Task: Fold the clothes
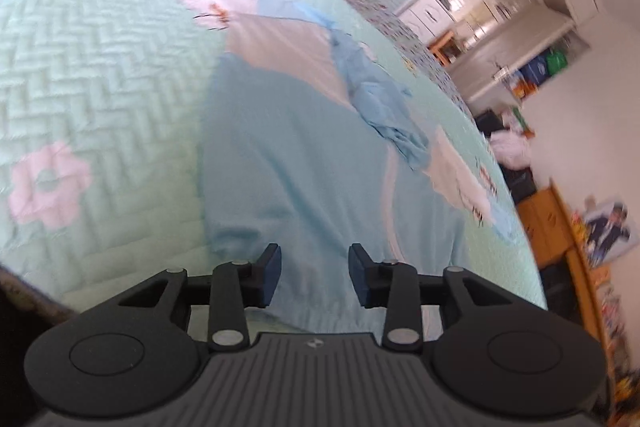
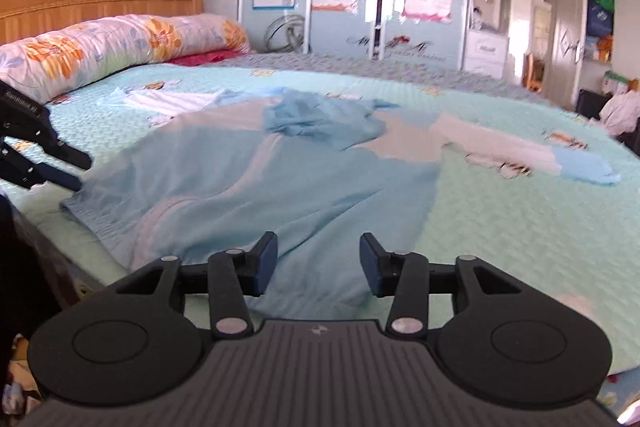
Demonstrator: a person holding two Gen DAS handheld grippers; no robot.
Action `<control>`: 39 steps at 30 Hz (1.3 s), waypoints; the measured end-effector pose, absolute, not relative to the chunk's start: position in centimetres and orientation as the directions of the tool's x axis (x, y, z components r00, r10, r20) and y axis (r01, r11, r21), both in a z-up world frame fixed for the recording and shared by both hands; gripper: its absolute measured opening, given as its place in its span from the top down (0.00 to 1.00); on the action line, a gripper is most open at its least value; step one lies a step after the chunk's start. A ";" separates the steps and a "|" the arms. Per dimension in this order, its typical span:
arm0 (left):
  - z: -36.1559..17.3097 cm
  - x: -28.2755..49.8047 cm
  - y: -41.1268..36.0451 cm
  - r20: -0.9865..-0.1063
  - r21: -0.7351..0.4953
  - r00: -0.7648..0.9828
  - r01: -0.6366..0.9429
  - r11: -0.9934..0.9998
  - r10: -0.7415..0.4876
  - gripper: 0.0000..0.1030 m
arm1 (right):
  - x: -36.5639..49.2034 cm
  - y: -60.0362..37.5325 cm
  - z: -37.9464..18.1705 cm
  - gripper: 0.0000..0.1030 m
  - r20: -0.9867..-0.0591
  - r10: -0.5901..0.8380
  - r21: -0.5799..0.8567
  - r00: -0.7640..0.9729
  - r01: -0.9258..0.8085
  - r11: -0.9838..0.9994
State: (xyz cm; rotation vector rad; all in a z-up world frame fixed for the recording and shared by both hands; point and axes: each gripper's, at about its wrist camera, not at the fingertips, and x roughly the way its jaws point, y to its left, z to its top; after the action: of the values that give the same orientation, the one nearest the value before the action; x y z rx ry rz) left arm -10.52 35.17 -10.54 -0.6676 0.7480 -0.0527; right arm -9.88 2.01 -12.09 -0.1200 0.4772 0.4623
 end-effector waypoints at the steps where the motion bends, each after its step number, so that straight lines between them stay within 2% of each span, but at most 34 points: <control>1: -10.4 -10.2 34.3 -0.625 -0.540 0.735 -0.166 0.825 -0.262 0.59 | -9.8 1.6 -12.1 0.49 -0.468 0.397 0.014 0.789 -0.443 0.896; 5: -11.7 -9.3 33.3 -0.706 -0.417 0.683 -0.188 0.889 -0.187 0.60 | -9.3 0.1 -12.0 0.47 -0.468 0.385 0.089 0.796 -0.390 0.916; 8: -12.1 -9.9 34.4 -0.697 -0.457 0.689 -0.213 0.864 -0.198 0.62 | -9.0 -1.0 -11.9 0.47 -0.468 0.375 0.145 0.800 -0.349 0.926; 12: -10.8 -9.7 33.7 -0.682 -0.423 0.707 -0.172 0.890 -0.188 0.58 | -8.7 -0.4 -11.9 0.46 -0.467 0.421 0.186 0.778 -0.379 0.907; 13: -10.7 -9.5 33.6 -0.687 -0.409 0.705 -0.173 0.896 -0.178 0.58 | -8.4 0.1 -12.2 0.46 -0.480 0.426 0.182 0.767 -0.388 0.904; 16: -11.6 -9.0 34.3 -0.736 -0.357 0.664 -0.214 0.909 -0.133 0.61 | -7.0 0.6 -13.8 0.46 -0.598 0.349 0.120 0.722 -0.349 0.929; 17: -11.9 -9.2 34.9 -0.736 -0.368 0.664 -0.234 0.900 -0.129 0.66 | -6.9 0.1 -13.9 0.46 -0.598 0.341 0.124 0.725 -0.337 0.933; 18: -11.9 -9.7 35.6 -0.727 -0.398 0.672 -0.247 0.884 -0.139 0.67 | -7.0 -0.5 -13.6 0.46 -0.592 0.338 0.144 0.731 -0.317 0.938; 21: -11.0 -10.5 36.3 -0.709 -0.416 0.693 -0.257 0.872 -0.135 0.62 | -7.5 -2.1 -12.4 0.46 -0.562 0.344 0.213 0.752 -0.270 0.939; 25: -9.8 -8.9 35.0 -0.665 -0.404 0.732 -0.182 0.896 -0.151 0.58 | -6.4 0.0 -11.2 0.45 -0.502 0.401 0.235 0.766 -0.326 0.916; 28: -10.1 -6.5 33.5 -0.671 -0.349 0.728 -0.142 0.926 -0.141 0.56 | -5.0 2.6 -10.7 0.39 -0.476 0.439 0.229 0.762 -0.374 0.899; 30: -11.2 -5.4 33.6 -0.709 -0.310 0.696 -0.165 0.936 -0.112 0.57 | -3.6 4.0 -11.5 0.38 -0.523 0.405 0.185 0.750 -0.364 0.913; 32: -12.1 -6.0 34.9 -0.709 -0.334 0.697 -0.193 0.923 -0.111 0.63 | -2.2 4.1 -13.0 0.39 -0.593 0.335 0.134 0.732 -0.320 0.938; 35: -12.4 -7.9 37.2 -0.672 -0.409 0.728 -0.210 0.888 -0.137 0.63 | -2.8 1.2 -13.3 0.39 -0.562 0.322 0.195 0.762 -0.257 0.947; 37: -11.9 -8.3 37.5 -0.656 -0.405 0.746 -0.224 0.887 -0.111 0.61 | -3.3 -0.8 -13.4 0.39 -0.534 0.318 0.244 0.784 -0.217 0.945; 39: -11.2 -8.3 37.5 -0.640 -0.383 0.765 -0.239 0.892 -0.070 0.55 | -3.8 -2.9 -13.5 0.39 -0.506 0.310 0.293 0.805 -0.178 0.939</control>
State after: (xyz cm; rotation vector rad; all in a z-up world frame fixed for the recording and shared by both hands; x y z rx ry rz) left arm -8.33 37.53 -11.22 -0.4689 0.6997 0.0959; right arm -3.79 -2.86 -13.52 0.2378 0.5792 0.2636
